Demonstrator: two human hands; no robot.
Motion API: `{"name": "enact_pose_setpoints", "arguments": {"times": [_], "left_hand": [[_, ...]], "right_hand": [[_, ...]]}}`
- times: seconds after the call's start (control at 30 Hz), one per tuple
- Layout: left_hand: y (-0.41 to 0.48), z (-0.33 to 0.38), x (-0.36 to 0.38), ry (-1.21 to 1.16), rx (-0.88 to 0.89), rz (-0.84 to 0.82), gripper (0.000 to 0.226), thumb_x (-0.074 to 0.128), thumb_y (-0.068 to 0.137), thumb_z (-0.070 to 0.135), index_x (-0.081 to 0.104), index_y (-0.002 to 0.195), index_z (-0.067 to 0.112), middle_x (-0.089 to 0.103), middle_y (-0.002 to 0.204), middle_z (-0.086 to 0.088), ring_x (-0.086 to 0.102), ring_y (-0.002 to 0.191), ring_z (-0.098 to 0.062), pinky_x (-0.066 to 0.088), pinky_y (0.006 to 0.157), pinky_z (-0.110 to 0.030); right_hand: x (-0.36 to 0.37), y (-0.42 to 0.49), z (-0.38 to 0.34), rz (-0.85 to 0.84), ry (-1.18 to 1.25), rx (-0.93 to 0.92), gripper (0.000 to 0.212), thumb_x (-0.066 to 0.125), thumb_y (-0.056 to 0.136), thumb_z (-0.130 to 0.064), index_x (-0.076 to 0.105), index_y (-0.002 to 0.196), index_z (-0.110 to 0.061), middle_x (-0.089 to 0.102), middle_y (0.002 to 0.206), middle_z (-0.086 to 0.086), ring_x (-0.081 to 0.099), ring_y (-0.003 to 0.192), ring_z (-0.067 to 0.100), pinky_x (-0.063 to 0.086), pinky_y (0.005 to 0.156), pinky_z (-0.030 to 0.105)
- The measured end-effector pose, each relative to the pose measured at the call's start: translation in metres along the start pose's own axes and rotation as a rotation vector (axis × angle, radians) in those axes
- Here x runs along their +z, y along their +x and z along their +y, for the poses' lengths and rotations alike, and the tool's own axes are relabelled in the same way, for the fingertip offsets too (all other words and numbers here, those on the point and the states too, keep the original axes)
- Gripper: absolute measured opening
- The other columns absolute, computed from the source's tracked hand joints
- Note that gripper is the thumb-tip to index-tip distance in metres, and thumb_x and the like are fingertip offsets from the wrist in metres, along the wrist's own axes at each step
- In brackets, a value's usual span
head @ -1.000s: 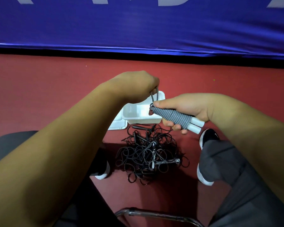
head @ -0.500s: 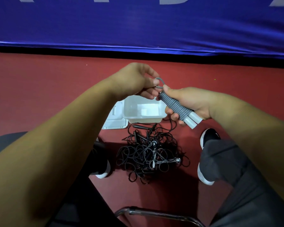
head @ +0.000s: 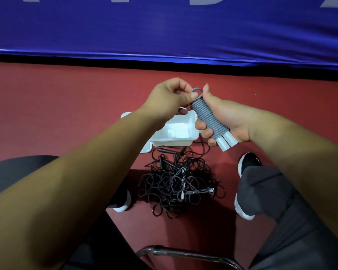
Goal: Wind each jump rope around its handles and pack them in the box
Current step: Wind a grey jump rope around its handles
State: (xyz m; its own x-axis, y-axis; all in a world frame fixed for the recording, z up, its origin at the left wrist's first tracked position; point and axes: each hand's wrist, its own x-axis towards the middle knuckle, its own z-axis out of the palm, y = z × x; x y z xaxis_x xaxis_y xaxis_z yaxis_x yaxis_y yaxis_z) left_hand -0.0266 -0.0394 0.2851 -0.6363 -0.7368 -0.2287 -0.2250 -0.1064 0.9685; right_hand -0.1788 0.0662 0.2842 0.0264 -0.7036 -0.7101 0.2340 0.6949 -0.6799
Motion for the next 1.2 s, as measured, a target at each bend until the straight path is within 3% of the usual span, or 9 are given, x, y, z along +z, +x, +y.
{"name": "enact_pose_setpoints", "arguments": {"times": [0.2, 0.3, 0.4, 0.57, 0.73, 0.93, 1.07, 1.2], "left_hand": [[-0.002, -0.004, 0.003, 0.171, 0.127, 0.037, 0.013, 0.078, 0.092, 0.006, 0.065, 0.093, 0.004, 0.073, 0.079, -0.013, 0.067, 0.068, -0.015, 0.056, 0.066, -0.032], [0.000, -0.008, 0.003, 0.171, 0.149, 0.018, 0.017, 0.078, 0.092, 0.006, 0.061, 0.092, 0.003, 0.073, 0.083, -0.021, 0.068, 0.071, -0.020, 0.056, 0.067, -0.037], [0.002, -0.009, 0.001, 0.153, 0.150, -0.036, 0.017, 0.078, 0.091, 0.004, 0.061, 0.093, 0.003, 0.069, 0.082, -0.020, 0.067, 0.074, -0.028, 0.057, 0.073, -0.045], [-0.001, -0.009, 0.007, 0.081, 0.174, -0.018, 0.018, 0.077, 0.090, -0.002, 0.060, 0.086, 0.001, 0.069, 0.090, -0.035, 0.068, 0.077, -0.030, 0.059, 0.087, -0.059], [-0.001, -0.013, 0.012, 0.123, 0.211, -0.012, 0.014, 0.074, 0.091, -0.006, 0.063, 0.090, -0.013, 0.070, 0.083, -0.018, 0.067, 0.074, -0.019, 0.061, 0.083, -0.041], [0.000, -0.015, 0.008, 0.109, 0.193, -0.082, 0.008, 0.073, 0.093, -0.004, 0.070, 0.091, 0.003, 0.071, 0.085, -0.013, 0.068, 0.080, -0.021, 0.061, 0.088, -0.045], [0.002, -0.008, 0.004, 0.015, 0.103, -0.139, 0.010, 0.071, 0.096, 0.001, 0.067, 0.104, -0.004, 0.072, 0.090, -0.021, 0.069, 0.080, -0.029, 0.060, 0.091, -0.047], [0.004, -0.001, 0.001, 0.059, 0.009, -0.221, 0.008, 0.069, 0.100, 0.009, 0.068, 0.104, 0.002, 0.072, 0.079, -0.005, 0.069, 0.074, -0.014, 0.060, 0.083, -0.033]], "right_hand": [[-0.002, 0.003, 0.004, 0.041, -0.106, -0.026, 0.083, 0.034, 0.081, -0.099, 0.058, 0.109, -0.025, 0.053, 0.071, 0.004, 0.049, 0.052, 0.020, 0.051, 0.057, 0.035], [-0.003, 0.002, 0.004, 0.071, -0.161, -0.051, 0.083, 0.036, 0.082, -0.098, 0.058, 0.104, -0.022, 0.054, 0.070, 0.006, 0.050, 0.053, 0.022, 0.052, 0.058, 0.036], [-0.002, 0.000, 0.005, 0.092, -0.187, -0.051, 0.082, 0.036, 0.081, -0.098, 0.059, 0.101, -0.022, 0.054, 0.070, 0.005, 0.051, 0.053, 0.022, 0.053, 0.059, 0.037], [0.001, -0.002, 0.007, 0.144, -0.170, -0.073, 0.082, 0.036, 0.083, -0.097, 0.057, 0.103, -0.021, 0.052, 0.068, 0.006, 0.048, 0.052, 0.022, 0.051, 0.059, 0.036], [-0.002, -0.003, 0.009, 0.192, -0.211, -0.092, 0.081, 0.038, 0.086, -0.095, 0.062, 0.104, -0.020, 0.054, 0.069, 0.006, 0.050, 0.051, 0.023, 0.053, 0.059, 0.037], [-0.003, -0.003, 0.010, 0.215, -0.213, -0.118, 0.070, 0.042, 0.094, -0.085, 0.062, 0.103, -0.018, 0.054, 0.067, 0.007, 0.050, 0.050, 0.024, 0.052, 0.056, 0.036], [-0.001, -0.002, 0.007, 0.191, -0.162, -0.132, 0.071, 0.043, 0.093, -0.086, 0.060, 0.103, -0.017, 0.054, 0.068, 0.008, 0.050, 0.049, 0.023, 0.051, 0.057, 0.036], [-0.002, -0.001, 0.006, 0.178, -0.174, -0.137, 0.067, 0.040, 0.096, -0.080, 0.058, 0.104, -0.017, 0.052, 0.067, 0.008, 0.049, 0.049, 0.023, 0.050, 0.056, 0.035]]}}
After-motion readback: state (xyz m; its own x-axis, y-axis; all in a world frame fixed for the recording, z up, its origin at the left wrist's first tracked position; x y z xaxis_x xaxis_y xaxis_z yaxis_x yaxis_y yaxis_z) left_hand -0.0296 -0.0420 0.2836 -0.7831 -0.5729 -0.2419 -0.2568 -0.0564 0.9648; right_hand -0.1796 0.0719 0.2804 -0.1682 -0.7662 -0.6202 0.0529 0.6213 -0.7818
